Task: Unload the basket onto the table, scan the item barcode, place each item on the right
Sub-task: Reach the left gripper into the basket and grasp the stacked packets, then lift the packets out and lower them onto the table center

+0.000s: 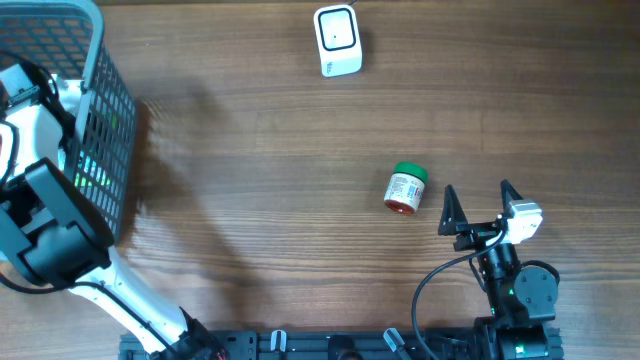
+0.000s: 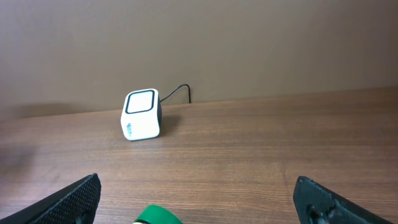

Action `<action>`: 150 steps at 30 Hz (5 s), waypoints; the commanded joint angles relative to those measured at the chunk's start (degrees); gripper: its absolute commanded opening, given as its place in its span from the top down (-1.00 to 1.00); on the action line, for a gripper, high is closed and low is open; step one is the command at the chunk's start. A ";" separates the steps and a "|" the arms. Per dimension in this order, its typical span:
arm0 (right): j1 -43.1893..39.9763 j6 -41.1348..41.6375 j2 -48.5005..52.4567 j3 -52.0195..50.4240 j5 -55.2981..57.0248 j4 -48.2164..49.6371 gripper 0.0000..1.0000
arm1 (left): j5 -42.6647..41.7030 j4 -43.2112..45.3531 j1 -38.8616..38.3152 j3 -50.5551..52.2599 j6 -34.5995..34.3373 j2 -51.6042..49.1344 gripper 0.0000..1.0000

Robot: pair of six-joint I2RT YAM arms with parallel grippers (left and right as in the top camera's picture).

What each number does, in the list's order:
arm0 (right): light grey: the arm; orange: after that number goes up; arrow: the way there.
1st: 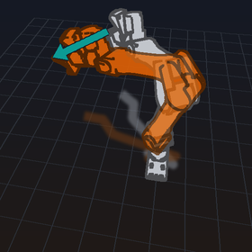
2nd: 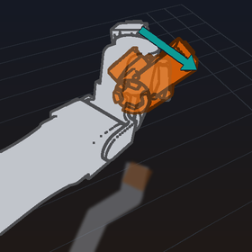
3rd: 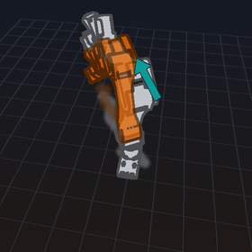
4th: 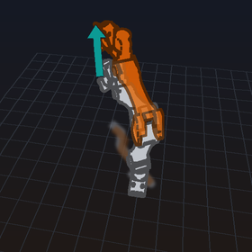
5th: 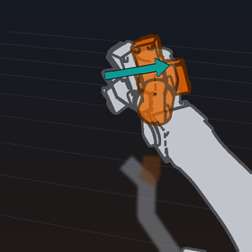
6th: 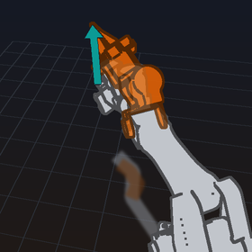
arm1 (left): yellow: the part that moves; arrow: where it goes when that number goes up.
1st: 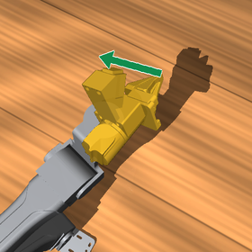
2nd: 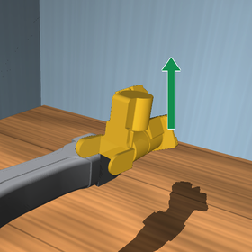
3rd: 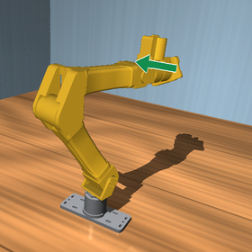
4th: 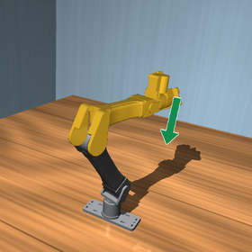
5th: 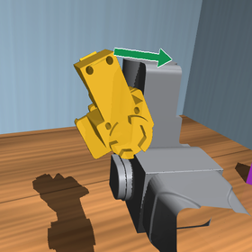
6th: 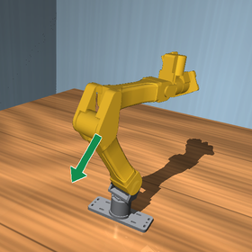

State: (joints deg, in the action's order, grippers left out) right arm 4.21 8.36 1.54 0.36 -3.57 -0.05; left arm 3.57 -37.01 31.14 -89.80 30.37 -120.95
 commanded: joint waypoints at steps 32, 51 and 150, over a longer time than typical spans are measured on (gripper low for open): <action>0.24 0.70 -0.20 -0.04 0.17 0.11 -0.99 | -6.16 -3.30 6.05 1.86 -9.92 -4.61 0.80; 0.24 0.72 -0.20 -0.04 0.15 0.11 -1.00 | -7.56 -0.26 6.05 -6.99 -13.11 25.33 0.92; 0.24 0.72 -0.20 -0.04 0.17 0.11 -1.00 | 11.06 -13.03 -64.46 17.44 -57.57 27.74 0.92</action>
State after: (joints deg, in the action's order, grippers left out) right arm 4.21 8.38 1.54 0.36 -3.55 -0.08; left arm 8.38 -49.47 -34.85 -72.05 -22.00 -90.78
